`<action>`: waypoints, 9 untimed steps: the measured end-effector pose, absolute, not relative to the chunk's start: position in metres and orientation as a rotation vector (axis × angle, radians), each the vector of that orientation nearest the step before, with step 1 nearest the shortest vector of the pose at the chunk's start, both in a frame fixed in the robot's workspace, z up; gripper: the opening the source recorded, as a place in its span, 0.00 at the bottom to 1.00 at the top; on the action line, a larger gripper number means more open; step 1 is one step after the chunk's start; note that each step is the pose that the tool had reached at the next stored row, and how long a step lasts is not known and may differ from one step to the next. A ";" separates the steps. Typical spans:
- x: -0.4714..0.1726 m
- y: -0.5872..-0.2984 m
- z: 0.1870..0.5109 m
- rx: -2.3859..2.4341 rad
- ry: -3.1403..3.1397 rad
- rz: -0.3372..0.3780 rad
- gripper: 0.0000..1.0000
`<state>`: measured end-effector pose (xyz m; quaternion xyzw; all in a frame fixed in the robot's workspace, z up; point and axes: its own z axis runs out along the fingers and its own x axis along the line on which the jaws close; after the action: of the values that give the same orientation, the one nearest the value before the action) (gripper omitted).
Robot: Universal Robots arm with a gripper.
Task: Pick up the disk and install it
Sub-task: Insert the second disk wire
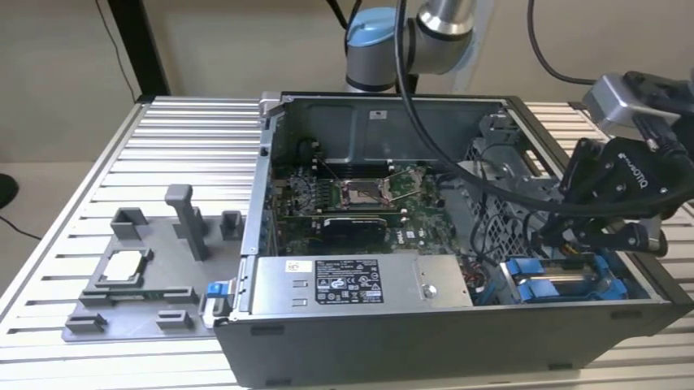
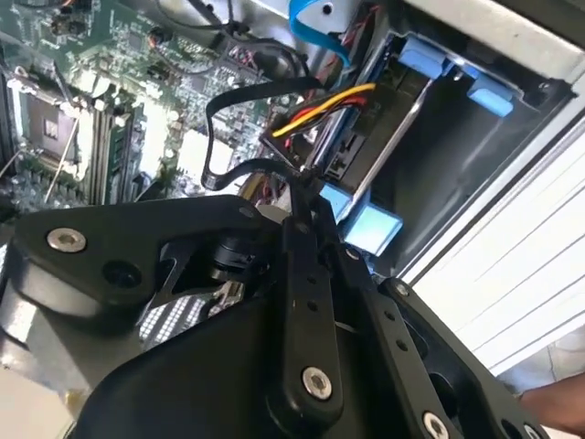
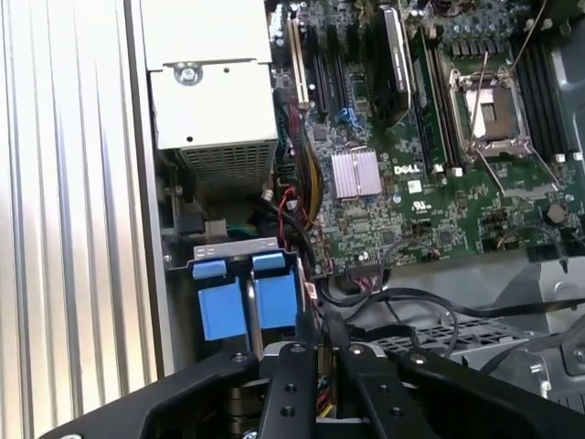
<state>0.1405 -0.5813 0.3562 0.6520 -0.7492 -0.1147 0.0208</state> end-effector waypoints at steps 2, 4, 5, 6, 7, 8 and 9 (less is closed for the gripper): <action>0.139 -0.581 0.356 2.033 -2.335 -0.300 0.00; 0.137 -0.581 0.356 2.032 -2.336 -0.251 0.00; 0.137 -0.581 0.356 2.031 -2.335 -0.236 0.00; 0.136 -0.581 0.356 2.032 -2.337 -0.230 0.00; 0.135 -0.581 0.356 2.035 -2.339 -0.226 0.00; 0.134 -0.581 0.356 2.038 -2.342 -0.221 0.00; 0.134 -0.581 0.356 2.039 -2.343 -0.219 0.00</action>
<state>0.1337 -0.5812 0.3560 0.6547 -0.7525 -0.0704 0.0140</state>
